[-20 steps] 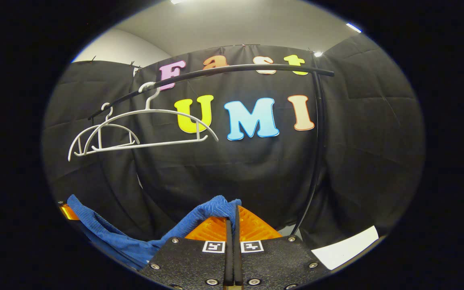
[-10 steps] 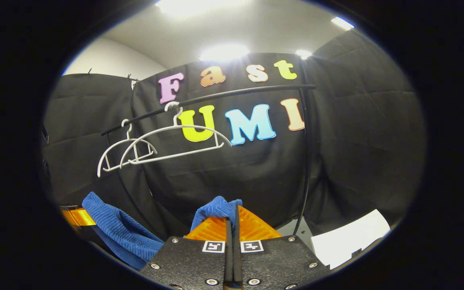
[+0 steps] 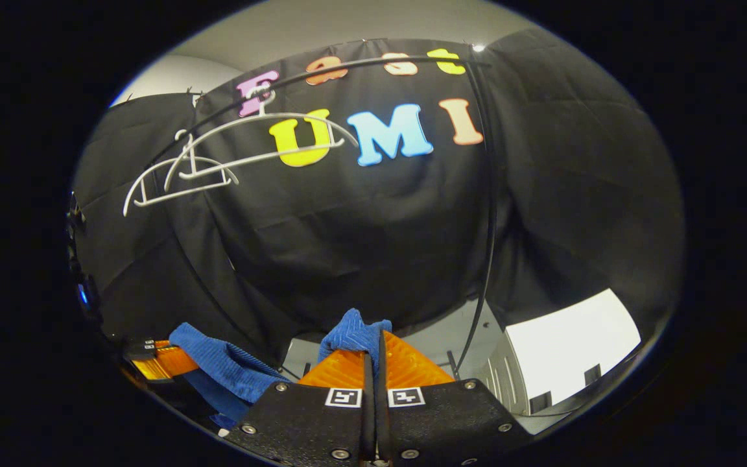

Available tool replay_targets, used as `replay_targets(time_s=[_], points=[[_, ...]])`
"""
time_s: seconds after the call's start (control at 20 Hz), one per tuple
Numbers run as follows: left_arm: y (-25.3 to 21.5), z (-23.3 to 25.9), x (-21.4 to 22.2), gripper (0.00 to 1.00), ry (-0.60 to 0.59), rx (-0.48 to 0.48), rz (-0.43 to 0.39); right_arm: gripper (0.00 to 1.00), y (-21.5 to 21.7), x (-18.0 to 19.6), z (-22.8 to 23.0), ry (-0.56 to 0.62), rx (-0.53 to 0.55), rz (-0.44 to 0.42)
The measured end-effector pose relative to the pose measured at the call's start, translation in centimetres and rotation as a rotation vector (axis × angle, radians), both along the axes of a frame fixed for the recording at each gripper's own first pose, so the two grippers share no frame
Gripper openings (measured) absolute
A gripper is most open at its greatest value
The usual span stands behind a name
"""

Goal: Grasp the clothes on the hanger with both hands and then place them into the laundry hamper below.

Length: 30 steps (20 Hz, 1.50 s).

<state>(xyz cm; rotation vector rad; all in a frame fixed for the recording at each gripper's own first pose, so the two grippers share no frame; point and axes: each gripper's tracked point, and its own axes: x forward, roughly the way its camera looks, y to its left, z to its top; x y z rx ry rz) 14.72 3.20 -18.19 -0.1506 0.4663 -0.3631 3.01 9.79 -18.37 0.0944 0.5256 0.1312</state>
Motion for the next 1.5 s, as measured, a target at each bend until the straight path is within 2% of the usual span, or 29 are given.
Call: replay_targets(time_s=[0.05,0.15,0.2,0.25,0.4,0.6,0.85,1.05,1.2,1.4,1.5], points=[[-0.7,-2.0,0.0,0.04,0.02,0.012,-0.014,0.0,-0.2,0.0,-2.5,0.023,-0.027,0.002],[-1.8,-6.2,0.0,0.03,0.083,0.023,-0.03,0.01,-0.6,0.7,-6.5,0.091,-0.074,-0.002],[-1.9,-7.8,0.3,0.07,0.112,0.031,-0.038,0.01,-0.6,1.0,-8.2,0.13,-0.059,-0.013],[-1.7,-9.4,0.9,0.05,0.126,0.036,-0.038,0.01,-0.8,1.3,-9.6,0.162,-0.038,-0.028],[-1.8,-12.7,1.9,0.05,0.168,0.031,-0.038,0.02,-1.2,2.4,-12.2,0.197,-0.015,-0.072],[-1.6,-15.7,3.0,0.07,0.233,0.004,-0.026,0.03,-2.7,2.0,-16.9,0.256,-0.032,-0.102],[-2.2,-22.0,3.5,0.07,0.303,0.017,-0.031,0.05,-3.2,1.5,-20.9,0.336,-0.027,-0.122],[-1.7,-23.9,3.0,0.08,0.341,0.043,-0.012,0.06,-2.7,0.5,-22.0,0.396,-0.055,-0.11],[-2.7,-21.7,3.0,0.08,0.301,-0.021,-0.032,0.06,-2.7,-0.1,-22.1,0.416,-0.047,-0.109],[-2.6,-22.1,1.9,0.08,0.312,0.024,-0.048,0.13,-0.9,-1.6,-22.0,0.441,-0.003,-0.049],[-3.1,-21.1,0.3,0.42,0.322,0.004,-0.055,0.3,0.1,-1.3,-20.4,0.421,0.011,-0.029]])
